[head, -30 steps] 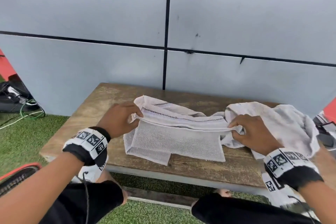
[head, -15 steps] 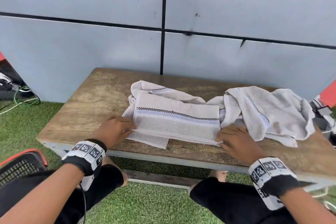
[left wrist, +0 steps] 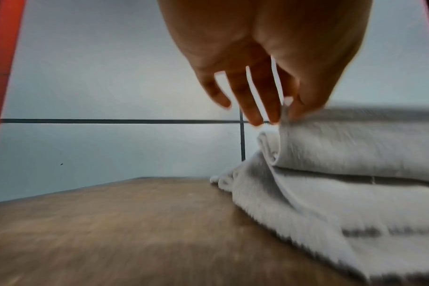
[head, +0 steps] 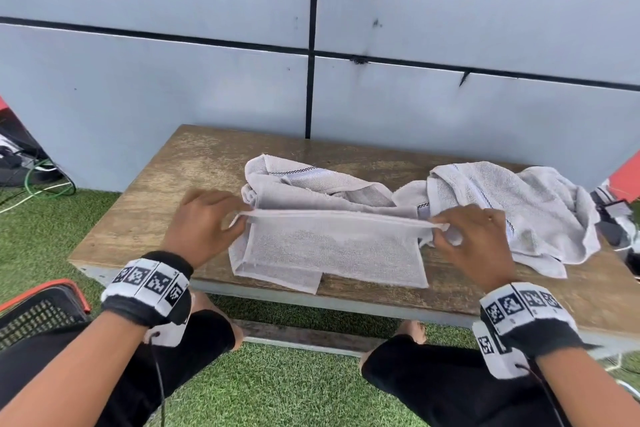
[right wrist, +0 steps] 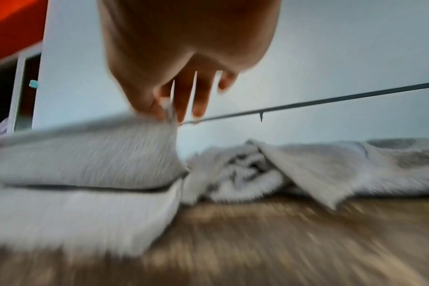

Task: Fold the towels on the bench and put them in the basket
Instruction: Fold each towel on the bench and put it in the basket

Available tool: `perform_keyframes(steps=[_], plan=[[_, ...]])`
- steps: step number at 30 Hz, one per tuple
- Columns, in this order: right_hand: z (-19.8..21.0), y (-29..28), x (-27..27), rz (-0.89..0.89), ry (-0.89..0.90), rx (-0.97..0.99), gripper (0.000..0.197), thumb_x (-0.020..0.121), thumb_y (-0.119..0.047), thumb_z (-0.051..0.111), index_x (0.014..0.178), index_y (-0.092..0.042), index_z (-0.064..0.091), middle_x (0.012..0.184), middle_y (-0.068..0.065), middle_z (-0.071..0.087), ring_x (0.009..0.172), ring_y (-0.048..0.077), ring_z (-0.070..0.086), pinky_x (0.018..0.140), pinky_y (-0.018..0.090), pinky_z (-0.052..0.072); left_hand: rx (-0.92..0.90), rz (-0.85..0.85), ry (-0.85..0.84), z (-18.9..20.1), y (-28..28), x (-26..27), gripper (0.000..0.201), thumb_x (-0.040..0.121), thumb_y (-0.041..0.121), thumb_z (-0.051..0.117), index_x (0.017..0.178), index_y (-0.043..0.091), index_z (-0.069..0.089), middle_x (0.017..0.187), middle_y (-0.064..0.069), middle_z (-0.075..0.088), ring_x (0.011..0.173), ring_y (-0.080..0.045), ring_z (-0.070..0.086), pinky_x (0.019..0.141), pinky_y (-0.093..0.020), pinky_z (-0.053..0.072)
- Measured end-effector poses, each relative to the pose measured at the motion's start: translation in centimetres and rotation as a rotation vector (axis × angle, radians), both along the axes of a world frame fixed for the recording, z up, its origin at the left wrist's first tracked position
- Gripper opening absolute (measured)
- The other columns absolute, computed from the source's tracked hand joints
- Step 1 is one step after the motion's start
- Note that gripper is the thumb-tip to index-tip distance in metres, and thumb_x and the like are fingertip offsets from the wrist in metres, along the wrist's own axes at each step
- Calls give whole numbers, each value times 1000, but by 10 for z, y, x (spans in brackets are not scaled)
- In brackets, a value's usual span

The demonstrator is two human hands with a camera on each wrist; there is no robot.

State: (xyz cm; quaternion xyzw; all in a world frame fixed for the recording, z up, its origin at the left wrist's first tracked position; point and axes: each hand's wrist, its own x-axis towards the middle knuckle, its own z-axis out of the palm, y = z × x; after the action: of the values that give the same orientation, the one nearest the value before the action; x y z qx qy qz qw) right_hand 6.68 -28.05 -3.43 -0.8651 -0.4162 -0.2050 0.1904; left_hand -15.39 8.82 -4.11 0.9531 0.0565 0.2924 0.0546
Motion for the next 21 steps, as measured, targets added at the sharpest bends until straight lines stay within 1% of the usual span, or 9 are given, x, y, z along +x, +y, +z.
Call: perform_keyframes(steps=[1,3,5,7,10,13,15,18,21], plan=[[6,-1,0,-41,-95,86,16,78,-32,58,88,-25,68,87,-10,67,82,13,57,78,27,18,33,11,-106,7,-2,0,23,82,34,53,88,21,71,88,5,71,80,-17,65,82,-33,38],[10,-1,-3,-42,-211,107,15,76,-27,60,87,-22,69,90,-7,67,86,14,55,79,28,19,94,13,-187,12,-4,-1,17,82,29,58,87,20,71,89,4,71,82,-18,63,81,-32,36],[0,-4,-6,47,-224,-20,10,75,-24,67,85,-22,69,88,-7,67,85,15,57,80,30,21,130,-11,-107,0,-3,-4,19,83,31,56,86,22,72,90,5,71,82,-18,64,81,-34,37],[-17,-10,-8,132,-162,-184,14,70,-23,73,83,-25,68,85,-11,65,86,14,57,81,31,23,143,-56,32,-22,-1,-8,21,84,34,53,86,26,73,89,8,71,82,-18,66,82,-34,36],[-35,-17,-11,187,-100,-362,20,66,-26,78,82,-31,69,85,-15,63,87,10,57,82,28,22,178,-93,158,-46,-1,-12,8,76,27,73,84,29,74,86,12,71,81,-16,67,86,-33,34],[-42,-22,-13,192,-68,-408,24,64,-27,81,84,-33,69,86,-16,63,85,7,53,76,25,20,150,-81,211,-49,-5,-13,21,66,23,83,83,30,74,85,13,70,78,-15,67,84,-33,34],[-45,-22,-13,191,-46,-407,24,66,-29,80,87,-33,70,85,-18,62,84,6,47,74,27,23,118,-63,243,-46,-7,-14,22,65,23,84,83,31,74,85,14,70,77,-14,67,84,-32,33],[-46,-21,-14,183,-12,-409,24,68,-30,78,91,-34,71,84,-19,62,80,8,54,72,29,25,95,-52,292,-48,-6,-15,22,66,24,83,85,32,74,86,14,70,79,-13,67,86,-31,33],[-47,-21,-14,186,33,-417,22,74,-35,70,96,-33,71,88,-19,63,82,9,59,73,28,26,80,-57,306,-49,-4,-17,13,79,34,65,89,34,73,89,16,69,80,-11,67,87,-30,32]])
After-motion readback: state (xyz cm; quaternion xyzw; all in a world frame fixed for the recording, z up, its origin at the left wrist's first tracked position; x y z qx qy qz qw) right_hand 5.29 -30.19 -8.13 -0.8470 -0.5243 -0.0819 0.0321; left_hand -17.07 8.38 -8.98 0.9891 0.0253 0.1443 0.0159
